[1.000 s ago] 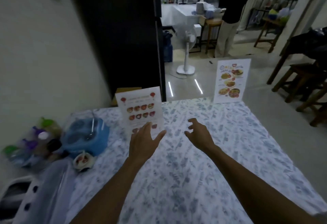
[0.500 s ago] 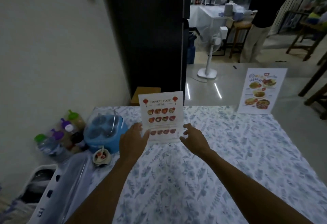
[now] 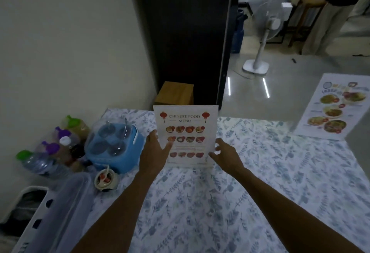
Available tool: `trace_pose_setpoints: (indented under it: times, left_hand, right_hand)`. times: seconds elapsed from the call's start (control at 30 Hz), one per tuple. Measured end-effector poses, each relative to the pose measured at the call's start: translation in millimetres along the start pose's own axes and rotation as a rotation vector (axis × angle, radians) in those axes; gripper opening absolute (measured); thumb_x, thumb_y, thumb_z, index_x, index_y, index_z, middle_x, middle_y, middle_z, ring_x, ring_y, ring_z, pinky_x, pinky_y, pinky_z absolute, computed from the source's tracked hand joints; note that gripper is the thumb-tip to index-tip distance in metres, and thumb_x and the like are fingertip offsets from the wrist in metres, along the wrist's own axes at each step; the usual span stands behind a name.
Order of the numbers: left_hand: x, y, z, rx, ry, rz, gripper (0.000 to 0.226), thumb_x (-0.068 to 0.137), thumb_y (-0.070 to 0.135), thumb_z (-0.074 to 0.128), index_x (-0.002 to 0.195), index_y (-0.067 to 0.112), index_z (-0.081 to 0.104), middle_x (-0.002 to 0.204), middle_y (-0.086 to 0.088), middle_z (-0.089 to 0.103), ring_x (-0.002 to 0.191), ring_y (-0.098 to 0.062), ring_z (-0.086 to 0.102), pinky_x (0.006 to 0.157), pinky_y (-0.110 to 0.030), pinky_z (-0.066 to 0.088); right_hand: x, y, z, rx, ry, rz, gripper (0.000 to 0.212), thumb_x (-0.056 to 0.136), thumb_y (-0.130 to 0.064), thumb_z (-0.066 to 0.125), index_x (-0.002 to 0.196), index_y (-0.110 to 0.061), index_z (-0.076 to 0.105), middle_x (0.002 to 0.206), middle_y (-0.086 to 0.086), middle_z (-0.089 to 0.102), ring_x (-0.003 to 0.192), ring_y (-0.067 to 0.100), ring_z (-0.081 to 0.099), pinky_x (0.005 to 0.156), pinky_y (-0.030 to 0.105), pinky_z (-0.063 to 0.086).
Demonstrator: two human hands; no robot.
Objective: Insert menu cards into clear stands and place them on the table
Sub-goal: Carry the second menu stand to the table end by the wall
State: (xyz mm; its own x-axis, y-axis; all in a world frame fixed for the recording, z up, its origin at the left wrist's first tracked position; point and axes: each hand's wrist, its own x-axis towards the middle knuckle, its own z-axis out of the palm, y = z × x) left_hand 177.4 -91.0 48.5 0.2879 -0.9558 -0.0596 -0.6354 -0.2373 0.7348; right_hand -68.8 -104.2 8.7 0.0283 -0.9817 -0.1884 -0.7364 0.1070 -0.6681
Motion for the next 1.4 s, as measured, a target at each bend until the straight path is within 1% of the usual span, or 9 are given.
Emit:
trace_pose_setpoints:
  times: [0.13,0.3,0.47,0.63,0.73,1.03,1.23,1.33,1.4]
  left_hand:
    - [14,-4,0,0.051,0.025,0.028,0.052,0.087,0.056,0.062,0.128,0.028,0.048,0.12,-0.001,0.062,0.103,-0.023,0.065,0.086,-0.047,0.057]
    - [38,11,-1,0.15,0.041,0.04,0.028,0.093,0.047,0.058,0.104,0.022,0.057,0.101,0.001,0.068,0.091,-0.022,0.067,0.074,-0.036,0.052]
    - [62,41,14,0.104,0.02,0.142,0.034,0.097,0.043,0.056,0.117,0.016,0.058,0.114,-0.004,0.066,0.098,-0.023,0.066,0.073,-0.03,0.045]
    - [97,57,20,0.066,0.002,0.232,0.029,0.096,0.042,0.058,0.111,0.017,0.057,0.111,-0.001,0.066,0.094,-0.022,0.066,0.064,-0.025,0.039]
    - [127,53,13,0.049,-0.007,0.272,0.027,0.097,0.04,0.058,0.108,0.016,0.057,0.111,-0.003,0.066,0.093,-0.024,0.066,0.067,-0.03,0.039]
    - [241,-16,-83,0.092,0.035,0.299,0.028,0.099,0.032,0.056,0.115,0.009,0.058,0.111,-0.009,0.065,0.095,-0.029,0.065,0.071,-0.032,0.044]
    - [303,-89,-159,0.226,0.102,0.195,0.023,0.095,0.034,0.06,0.104,0.012,0.057,0.104,-0.008,0.07,0.089,-0.03,0.068,0.074,-0.044,0.058]
    - [324,-114,-187,0.256,0.137,0.162,0.023,0.094,0.033,0.062,0.099,0.012,0.057,0.101,-0.007,0.07,0.087,-0.029,0.068,0.07,-0.041,0.056]
    - [336,-125,-199,0.256,0.161,0.138,0.023,0.094,0.032,0.064,0.097,0.01,0.058,0.102,-0.008,0.071,0.088,-0.031,0.069,0.069,-0.039,0.055]
  right_hand:
    - [11,1,1,0.077,-0.009,-0.02,0.041,0.096,-0.027,0.062,0.133,-0.014,0.053,0.126,0.011,0.069,0.109,0.029,0.07,0.084,0.042,0.059]
    - [20,8,-11,0.107,0.031,-0.009,0.032,0.097,-0.026,0.061,0.126,-0.013,0.06,0.118,0.01,0.073,0.094,0.025,0.074,0.068,0.027,0.058]
    - [26,8,-33,0.119,0.142,0.027,0.035,0.098,-0.024,0.06,0.131,-0.012,0.059,0.118,0.012,0.073,0.089,0.027,0.075,0.071,0.031,0.059]
    - [43,-1,-50,0.128,0.23,0.068,0.035,0.098,-0.026,0.059,0.131,-0.013,0.06,0.118,0.012,0.073,0.09,0.028,0.075,0.074,0.039,0.062]
    - [62,-20,-44,0.143,0.276,0.089,0.036,0.098,-0.025,0.06,0.132,-0.014,0.06,0.116,0.012,0.074,0.088,0.026,0.075,0.072,0.039,0.064]
    - [151,-129,52,0.186,0.261,0.032,0.035,0.097,-0.019,0.061,0.132,-0.011,0.059,0.12,0.013,0.072,0.094,0.029,0.074,0.079,0.047,0.063]
    - [210,-207,132,0.218,0.163,-0.034,0.023,0.097,-0.022,0.061,0.119,-0.014,0.063,0.113,0.01,0.073,0.087,0.019,0.07,0.074,0.032,0.061]
    - [235,-236,159,0.203,0.128,-0.064,0.018,0.098,-0.023,0.059,0.113,-0.015,0.063,0.107,0.003,0.071,0.08,0.01,0.064,0.063,0.013,0.049]
    - [247,-253,171,0.176,0.117,-0.088,0.009,0.099,-0.022,0.058,0.105,-0.016,0.062,0.1,-0.001,0.067,0.075,0.01,0.064,0.059,0.014,0.047]
